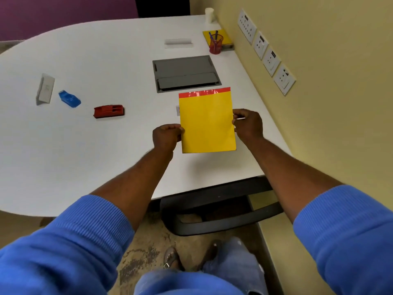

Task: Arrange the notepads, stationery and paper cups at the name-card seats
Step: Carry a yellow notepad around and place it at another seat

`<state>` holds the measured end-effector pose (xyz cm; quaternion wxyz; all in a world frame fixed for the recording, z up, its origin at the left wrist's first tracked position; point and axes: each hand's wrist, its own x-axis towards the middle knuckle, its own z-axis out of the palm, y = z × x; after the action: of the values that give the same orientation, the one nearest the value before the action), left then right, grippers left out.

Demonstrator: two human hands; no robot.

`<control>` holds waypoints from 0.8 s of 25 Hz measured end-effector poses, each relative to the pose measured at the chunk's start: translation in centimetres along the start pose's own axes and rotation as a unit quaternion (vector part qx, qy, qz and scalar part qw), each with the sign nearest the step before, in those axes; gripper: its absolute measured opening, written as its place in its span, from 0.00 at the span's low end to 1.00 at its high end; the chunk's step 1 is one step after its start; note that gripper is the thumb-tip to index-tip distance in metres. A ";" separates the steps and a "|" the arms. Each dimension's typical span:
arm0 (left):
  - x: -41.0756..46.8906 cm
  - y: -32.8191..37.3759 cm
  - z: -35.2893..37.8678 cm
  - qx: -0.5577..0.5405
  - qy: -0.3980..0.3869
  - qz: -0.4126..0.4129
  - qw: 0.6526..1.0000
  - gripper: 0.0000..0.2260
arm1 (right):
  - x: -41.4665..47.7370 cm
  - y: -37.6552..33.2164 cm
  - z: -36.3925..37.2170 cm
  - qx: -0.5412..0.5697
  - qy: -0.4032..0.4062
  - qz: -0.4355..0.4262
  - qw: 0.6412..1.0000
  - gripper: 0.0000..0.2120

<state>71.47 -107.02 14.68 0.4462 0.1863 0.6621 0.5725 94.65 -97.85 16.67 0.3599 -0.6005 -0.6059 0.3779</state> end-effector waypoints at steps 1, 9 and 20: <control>-0.1 -0.2 0.3 -0.001 0.006 0.003 1.000 0.08 | 0.2 0.4 -0.1 0.001 -0.003 0.000 1.000 0.15; 0.8 0.2 6.2 0.007 0.079 0.019 0.997 0.08 | 6.8 2.1 -2.0 -0.026 -0.051 -0.053 0.997 0.15; 5.4 -3.0 13.5 0.094 0.070 0.004 0.993 0.14 | 13.1 6.4 -4.5 -0.117 -0.031 -0.047 0.992 0.16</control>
<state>80.22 -95.75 10.53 0.3765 0.1898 0.7419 0.5214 101.35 -84.69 12.80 0.2859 -0.5970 -0.6844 0.3056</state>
